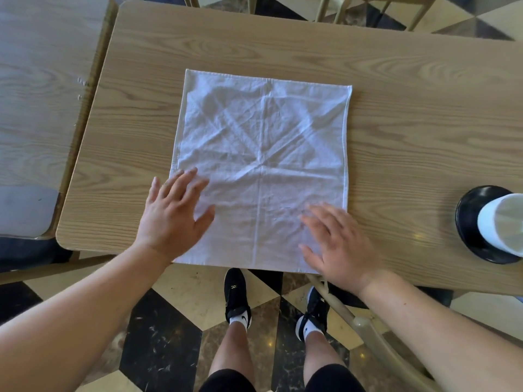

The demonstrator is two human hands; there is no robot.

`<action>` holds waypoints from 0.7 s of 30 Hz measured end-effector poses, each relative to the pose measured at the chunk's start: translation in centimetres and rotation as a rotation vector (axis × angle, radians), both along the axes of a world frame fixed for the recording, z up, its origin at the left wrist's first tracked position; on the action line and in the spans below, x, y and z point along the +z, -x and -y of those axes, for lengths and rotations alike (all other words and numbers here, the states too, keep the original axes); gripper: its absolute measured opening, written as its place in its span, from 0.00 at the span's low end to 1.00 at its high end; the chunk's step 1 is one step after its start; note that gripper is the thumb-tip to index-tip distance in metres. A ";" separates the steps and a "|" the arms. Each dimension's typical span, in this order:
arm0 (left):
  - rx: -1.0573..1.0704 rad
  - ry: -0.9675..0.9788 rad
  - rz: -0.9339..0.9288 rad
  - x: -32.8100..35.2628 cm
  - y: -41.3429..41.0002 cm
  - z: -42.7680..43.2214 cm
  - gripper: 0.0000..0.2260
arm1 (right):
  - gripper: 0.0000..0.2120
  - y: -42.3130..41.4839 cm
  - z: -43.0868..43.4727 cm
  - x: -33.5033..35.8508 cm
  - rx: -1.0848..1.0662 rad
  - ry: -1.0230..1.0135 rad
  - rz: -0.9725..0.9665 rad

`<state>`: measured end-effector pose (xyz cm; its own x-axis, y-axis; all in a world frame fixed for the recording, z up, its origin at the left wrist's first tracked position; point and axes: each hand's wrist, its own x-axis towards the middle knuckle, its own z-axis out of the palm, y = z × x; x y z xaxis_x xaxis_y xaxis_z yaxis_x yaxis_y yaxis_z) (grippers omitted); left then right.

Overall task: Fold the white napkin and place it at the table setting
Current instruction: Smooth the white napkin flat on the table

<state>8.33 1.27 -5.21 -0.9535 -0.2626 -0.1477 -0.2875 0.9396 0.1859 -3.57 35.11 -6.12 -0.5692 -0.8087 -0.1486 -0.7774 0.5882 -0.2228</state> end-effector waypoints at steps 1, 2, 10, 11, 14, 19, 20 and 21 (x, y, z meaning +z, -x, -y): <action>0.020 -0.010 -0.022 0.2 0.9 0.4 0.28 | 0.27 -0.2 -1.1 0.1 0.083 0.006 -0.039; 0.038 -0.016 -0.036 0.4 1.8 0.8 0.28 | 0.25 -0.4 -2.2 0.1 0.150 0.001 -0.064; 0.046 0.022 -0.052 0.4 5.7 3.5 0.25 | 0.24 -0.1 -7.2 0.2 0.300 -0.046 -0.096; 0.040 0.032 -0.057 0.4 5.8 3.8 0.24 | 0.23 0.1 -7.6 0.3 0.311 -0.036 -0.095; 0.040 0.046 -0.075 0.6 6.2 4.2 0.22 | 0.19 0.3 -8.4 0.4 0.336 0.003 -0.094; 0.067 0.059 -0.080 0.4 6.1 4.7 0.24 | 0.13 0.8 -8.8 0.9 0.338 0.051 -0.093; 0.071 0.060 -0.080 0.3 6.0 4.8 0.24 | 0.12 1.0 -8.8 1.1 0.336 0.050 -0.084; 0.070 0.059 -0.082 0.2 5.9 4.9 0.24 | 0.11 1.2 -8.8 1.2 0.335 0.048 -0.072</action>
